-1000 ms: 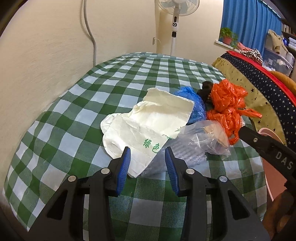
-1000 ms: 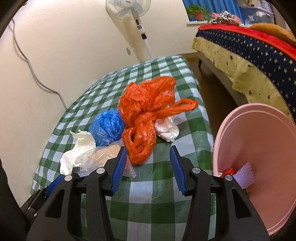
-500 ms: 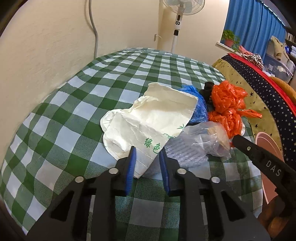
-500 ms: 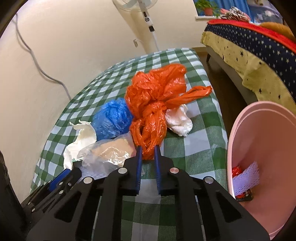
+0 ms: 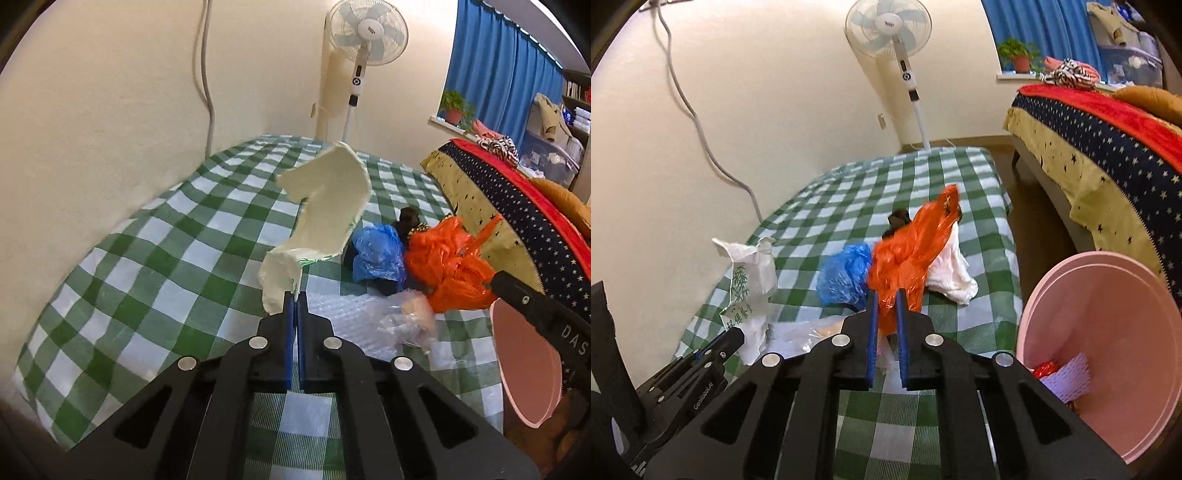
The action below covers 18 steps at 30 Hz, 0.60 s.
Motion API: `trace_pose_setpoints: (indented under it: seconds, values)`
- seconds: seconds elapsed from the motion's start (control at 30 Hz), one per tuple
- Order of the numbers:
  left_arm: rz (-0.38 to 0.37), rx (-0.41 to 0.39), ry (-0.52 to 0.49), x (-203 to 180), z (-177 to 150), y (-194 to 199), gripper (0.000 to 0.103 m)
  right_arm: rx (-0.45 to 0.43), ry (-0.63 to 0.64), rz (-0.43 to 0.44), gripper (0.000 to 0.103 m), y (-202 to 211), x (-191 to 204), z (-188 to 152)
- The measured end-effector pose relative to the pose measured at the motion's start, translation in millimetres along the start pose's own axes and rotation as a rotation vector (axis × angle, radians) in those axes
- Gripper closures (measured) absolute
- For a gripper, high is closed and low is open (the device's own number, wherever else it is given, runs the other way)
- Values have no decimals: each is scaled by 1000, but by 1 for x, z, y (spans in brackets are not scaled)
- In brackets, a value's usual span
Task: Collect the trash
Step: 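Carry the orange bag and cream bag with both tools over the pink bin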
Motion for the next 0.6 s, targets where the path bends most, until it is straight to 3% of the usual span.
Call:
trace_pose_setpoints:
  seconds: [0.6]
  values:
    - [-79, -75, -25, -8, 0, 49, 102, -77, 79, -13, 95, 69, 18, -3]
Point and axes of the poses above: each gripper's, at about its wrist camera, not at the fingertips, and y roughly against the way its jaws point, x to its left, z to its top, the point moved 4 cm from there along -y, roughly the way its jaws point, and after that the axes turned 3 degrees about z, right-handed, at the moved point
